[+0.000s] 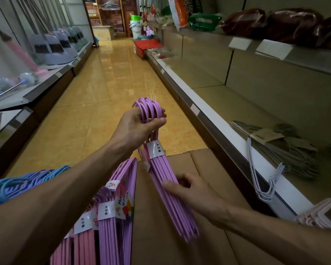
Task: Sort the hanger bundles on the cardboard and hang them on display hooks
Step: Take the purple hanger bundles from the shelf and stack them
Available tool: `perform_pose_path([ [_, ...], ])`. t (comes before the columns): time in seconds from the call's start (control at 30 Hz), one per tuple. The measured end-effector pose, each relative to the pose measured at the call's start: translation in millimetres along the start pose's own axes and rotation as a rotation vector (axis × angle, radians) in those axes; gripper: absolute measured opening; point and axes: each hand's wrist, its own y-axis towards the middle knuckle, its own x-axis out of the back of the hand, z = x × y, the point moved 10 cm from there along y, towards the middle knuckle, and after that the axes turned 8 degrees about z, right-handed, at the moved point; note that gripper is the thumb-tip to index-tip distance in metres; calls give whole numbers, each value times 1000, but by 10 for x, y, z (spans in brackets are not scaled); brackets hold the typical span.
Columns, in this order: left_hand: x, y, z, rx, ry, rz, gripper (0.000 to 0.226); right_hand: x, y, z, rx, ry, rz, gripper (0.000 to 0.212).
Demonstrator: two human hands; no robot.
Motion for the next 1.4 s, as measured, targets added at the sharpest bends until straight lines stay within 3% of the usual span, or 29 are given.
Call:
perform_pose_path([
  [0.17,2,-75,127,33,-78,40,22,-291,174,173,-42,494,267,33],
  [0.3,-2,-119,269,81,-60,65,19,-581,222,137,-94,595,435,31],
  [0.43,8,-164,537,219,240,165,19,-744,301,-100,-175,560,379,34],
  [0.63,184,-232,809,307,691,330,62,-919,478,-502,-228,549,229,29],
  [0.77,408,-310,1072,439,981,345,69,-1034,551,-689,-221,499,119,20],
  [0.83,477,-332,1140,419,1156,345,91,-1107,584,-783,-237,494,87,18],
  [0.9,471,-354,1172,356,1203,370,99,-1170,624,-853,-255,465,79,19],
  [1.07,467,-414,1220,252,1183,442,80,-1332,718,-905,-270,445,95,24],
  [1.17,492,-456,1240,195,1226,470,83,-1397,744,-907,-258,421,103,24],
  [1.4,514,-529,1293,188,1270,529,84,-1497,724,-903,-238,235,152,20],
])
